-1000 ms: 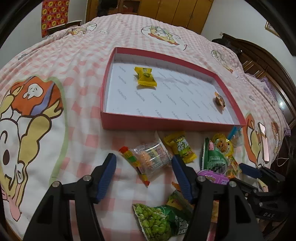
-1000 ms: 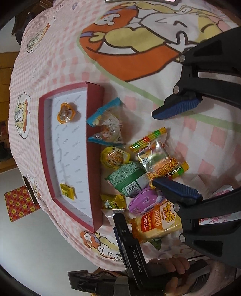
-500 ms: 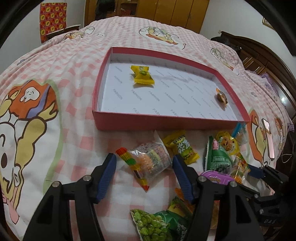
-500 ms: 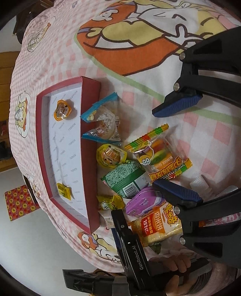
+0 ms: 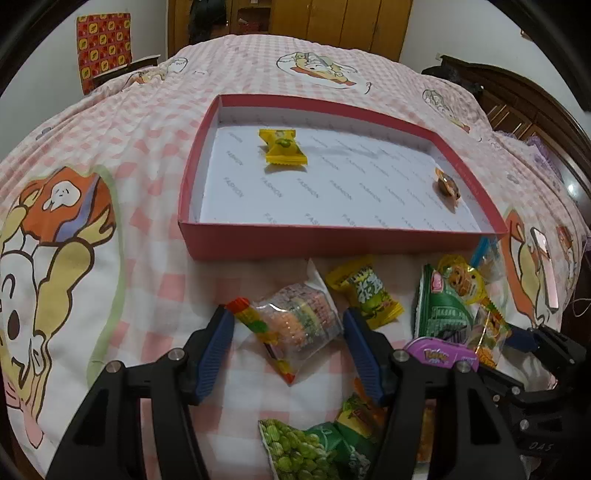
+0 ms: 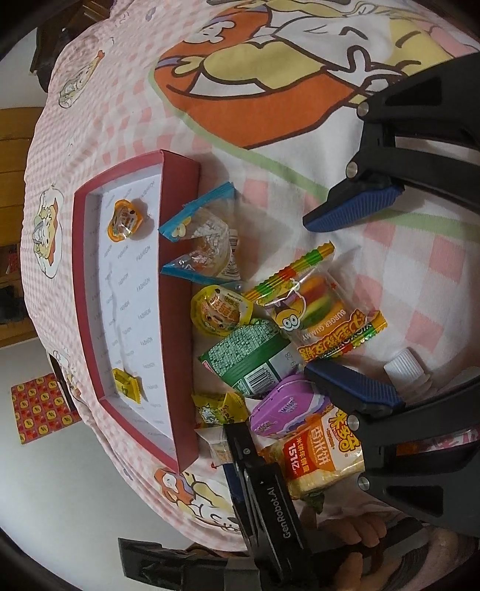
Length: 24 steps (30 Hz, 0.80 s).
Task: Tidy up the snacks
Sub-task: 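Grasp the clear candy pack with the left tool while the right tool grasps the striped candy pack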
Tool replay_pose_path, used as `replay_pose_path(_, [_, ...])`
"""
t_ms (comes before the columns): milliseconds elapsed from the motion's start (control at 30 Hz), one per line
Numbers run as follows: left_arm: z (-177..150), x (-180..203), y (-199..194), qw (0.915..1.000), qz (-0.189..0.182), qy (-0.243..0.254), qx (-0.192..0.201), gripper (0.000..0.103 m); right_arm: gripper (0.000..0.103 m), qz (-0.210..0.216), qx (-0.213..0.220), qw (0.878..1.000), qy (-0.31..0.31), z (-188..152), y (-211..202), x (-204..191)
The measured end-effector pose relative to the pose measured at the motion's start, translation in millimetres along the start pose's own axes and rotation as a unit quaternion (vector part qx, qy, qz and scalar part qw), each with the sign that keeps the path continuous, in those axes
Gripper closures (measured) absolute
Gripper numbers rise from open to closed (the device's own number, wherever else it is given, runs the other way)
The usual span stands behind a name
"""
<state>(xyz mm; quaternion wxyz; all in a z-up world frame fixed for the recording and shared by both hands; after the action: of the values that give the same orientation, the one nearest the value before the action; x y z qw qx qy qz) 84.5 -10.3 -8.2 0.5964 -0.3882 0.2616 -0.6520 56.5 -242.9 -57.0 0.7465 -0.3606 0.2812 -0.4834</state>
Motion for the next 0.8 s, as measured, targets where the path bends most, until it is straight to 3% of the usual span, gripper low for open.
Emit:
replay_pose_path(167, [-0.4,-0.2,-1.0,1.0000,0.001,0.002,0.004,0.039,0.031,-0.005,0.007,1.000,0.000,-0.9,-0.4,-0.4])
replay_pose_path(267, [-0.8,-1.4,-2.9,1.0000,0.002,-0.001,0.006,0.046,0.036,-0.010,0.010,1.000,0.001,-1.9,-2.2,-0.5])
replay_pose_path(433, [-1.4,-2.8,-7.1,1.0000,-0.004,-0.003,0.008,0.057,0.062,-0.020,0.014,1.000,0.005,-2.6,-5.4,3.2])
replay_pose_path(800, [-1.5,-4.7,-21.5,0.9997,-0.011,-0.008,0.020,0.062,0.069,-0.015,0.029,0.999,0.018,-4.5,-13.0,8.5])
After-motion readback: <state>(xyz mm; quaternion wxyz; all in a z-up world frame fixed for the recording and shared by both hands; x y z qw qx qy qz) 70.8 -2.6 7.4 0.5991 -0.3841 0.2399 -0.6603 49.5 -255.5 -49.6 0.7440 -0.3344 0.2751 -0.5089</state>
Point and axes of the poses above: each gripper's, at about its wrist camera, not at the fingertips, and y roughly the way its jaws point, x to its right, z to its top, the point moved 4 cm from there along y, roughly the way its jaws point, and after that the axes turned 10 degrees about -y, right-handed, at the moved point
